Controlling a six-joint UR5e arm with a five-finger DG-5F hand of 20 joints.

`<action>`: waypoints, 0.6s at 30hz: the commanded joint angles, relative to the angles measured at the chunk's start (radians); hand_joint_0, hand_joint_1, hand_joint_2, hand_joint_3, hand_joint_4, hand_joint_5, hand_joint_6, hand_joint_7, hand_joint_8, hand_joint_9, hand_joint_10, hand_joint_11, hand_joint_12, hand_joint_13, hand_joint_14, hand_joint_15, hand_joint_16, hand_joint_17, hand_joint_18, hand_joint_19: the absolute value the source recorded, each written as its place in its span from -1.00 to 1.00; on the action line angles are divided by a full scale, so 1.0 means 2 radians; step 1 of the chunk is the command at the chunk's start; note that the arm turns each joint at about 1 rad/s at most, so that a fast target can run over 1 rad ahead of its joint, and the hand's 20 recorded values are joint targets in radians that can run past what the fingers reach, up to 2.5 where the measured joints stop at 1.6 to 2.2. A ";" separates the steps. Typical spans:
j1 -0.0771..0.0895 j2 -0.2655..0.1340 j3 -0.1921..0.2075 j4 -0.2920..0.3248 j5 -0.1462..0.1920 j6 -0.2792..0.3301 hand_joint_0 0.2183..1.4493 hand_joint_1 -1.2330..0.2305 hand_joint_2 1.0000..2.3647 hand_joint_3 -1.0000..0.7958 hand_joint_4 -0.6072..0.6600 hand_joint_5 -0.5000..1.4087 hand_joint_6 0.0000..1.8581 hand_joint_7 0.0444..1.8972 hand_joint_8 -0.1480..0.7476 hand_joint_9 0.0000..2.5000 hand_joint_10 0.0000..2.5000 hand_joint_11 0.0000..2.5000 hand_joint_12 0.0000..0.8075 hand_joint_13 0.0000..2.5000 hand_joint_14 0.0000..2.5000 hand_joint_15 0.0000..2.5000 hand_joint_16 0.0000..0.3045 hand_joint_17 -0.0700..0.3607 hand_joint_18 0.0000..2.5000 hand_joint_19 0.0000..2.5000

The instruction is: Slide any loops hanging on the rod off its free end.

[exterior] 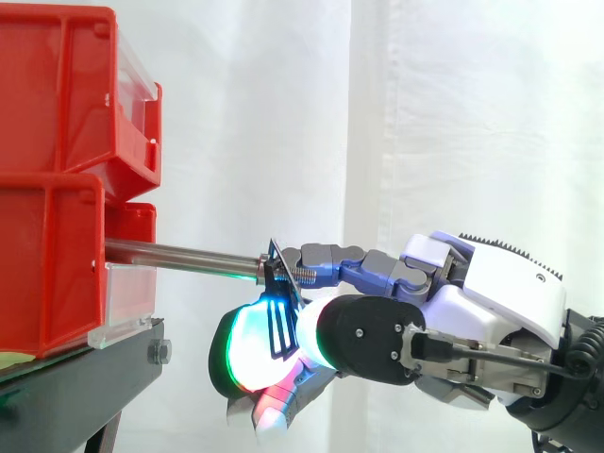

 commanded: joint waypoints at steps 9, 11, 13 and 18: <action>0.001 0.000 0.000 -0.001 0.002 0.003 -0.56 -0.11 -1.00 -0.44 0.45 -0.60 -0.46 0.28 0.08 -0.25 -0.99 -0.66 -0.04 -0.36 -0.99 -0.73 -0.62 -0.06 -0.41 -0.66; 0.000 -0.001 0.000 0.000 0.002 0.004 -0.53 -0.06 -1.00 -0.44 0.44 -0.60 -0.46 0.30 0.07 -0.25 -0.99 -0.65 -0.06 -0.36 -0.99 -0.73 -0.63 -0.08 -0.42 -0.66; 0.000 0.000 0.000 -0.001 0.002 0.004 -0.41 0.10 -0.99 -0.40 0.39 -0.59 -0.46 0.36 0.04 -0.23 -0.99 -0.65 -0.12 -0.35 -0.99 -0.74 -0.67 -0.14 -0.43 -0.65; 0.000 -0.001 0.000 -0.001 0.002 0.004 -0.35 0.02 -0.98 -0.30 0.36 -0.58 -0.46 0.44 0.05 -0.21 -0.99 -0.65 -0.12 -0.34 -0.99 -0.73 -0.68 -0.16 -0.43 -0.66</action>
